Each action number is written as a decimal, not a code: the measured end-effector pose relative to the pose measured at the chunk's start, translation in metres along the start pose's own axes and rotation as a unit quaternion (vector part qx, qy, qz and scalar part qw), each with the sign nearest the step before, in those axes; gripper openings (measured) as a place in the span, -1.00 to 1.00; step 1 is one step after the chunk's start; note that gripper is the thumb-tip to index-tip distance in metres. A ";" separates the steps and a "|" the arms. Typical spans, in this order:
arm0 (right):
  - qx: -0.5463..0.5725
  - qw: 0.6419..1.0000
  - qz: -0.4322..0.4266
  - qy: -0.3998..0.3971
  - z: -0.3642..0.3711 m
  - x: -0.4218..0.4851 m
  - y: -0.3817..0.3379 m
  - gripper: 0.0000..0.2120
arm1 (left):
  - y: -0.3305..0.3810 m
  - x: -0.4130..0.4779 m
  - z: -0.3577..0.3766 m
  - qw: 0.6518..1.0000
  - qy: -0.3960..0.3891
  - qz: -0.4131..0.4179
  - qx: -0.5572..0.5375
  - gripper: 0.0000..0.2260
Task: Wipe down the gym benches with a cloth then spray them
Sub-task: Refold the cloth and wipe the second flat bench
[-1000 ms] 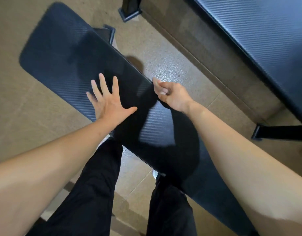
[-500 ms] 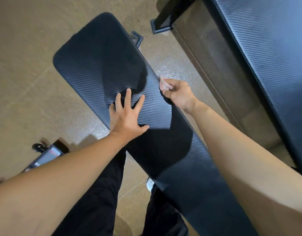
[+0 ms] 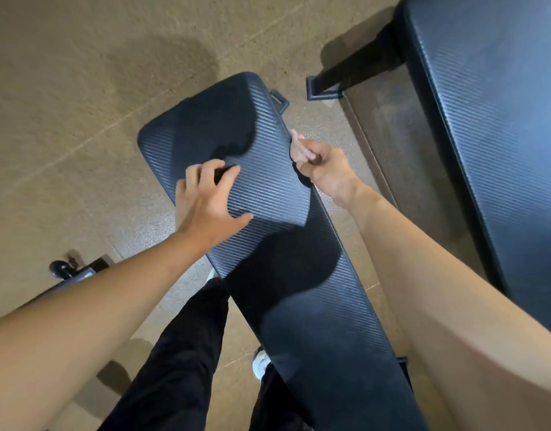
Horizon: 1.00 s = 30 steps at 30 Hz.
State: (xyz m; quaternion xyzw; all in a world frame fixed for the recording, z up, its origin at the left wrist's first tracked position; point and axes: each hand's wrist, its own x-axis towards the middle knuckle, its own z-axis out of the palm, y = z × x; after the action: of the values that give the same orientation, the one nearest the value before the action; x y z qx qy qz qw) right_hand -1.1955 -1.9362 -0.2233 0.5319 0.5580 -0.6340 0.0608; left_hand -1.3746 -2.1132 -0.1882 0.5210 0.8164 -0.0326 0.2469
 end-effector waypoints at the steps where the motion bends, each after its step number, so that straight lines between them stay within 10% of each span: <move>1: -0.005 1.000 -0.004 0.000 0.000 0.005 -0.005 -0.65 | -0.006 0.004 -0.002 0.999 0.002 -0.028 0.014 -0.07; 11: -0.148 0.984 -0.090 0.039 0.024 0.066 -0.068 -0.46 | -0.032 0.019 0.000 0.990 -0.059 -0.126 -0.006 0.15; 15: -0.303 0.933 -0.191 0.042 0.029 0.095 -0.093 -0.77 | -0.040 0.019 0.000 0.992 -0.061 -0.108 -0.026 0.14; 19: -0.349 0.907 -0.233 0.021 0.040 0.105 -0.127 -0.69 | -0.050 0.018 0.000 0.993 -0.070 -0.088 -0.023 0.10; 30: -0.192 0.961 -0.200 -0.004 0.064 0.091 -0.156 -0.54 | -0.082 0.054 -0.031 0.982 0.076 -0.086 -0.149 -0.40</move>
State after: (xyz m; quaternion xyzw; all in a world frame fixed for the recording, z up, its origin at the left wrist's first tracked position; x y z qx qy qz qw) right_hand -1.3774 -1.8809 -0.2024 0.3851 0.7637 -0.5168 0.0363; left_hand -1.4757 -2.0960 -0.2014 0.4069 0.8704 0.1082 0.2550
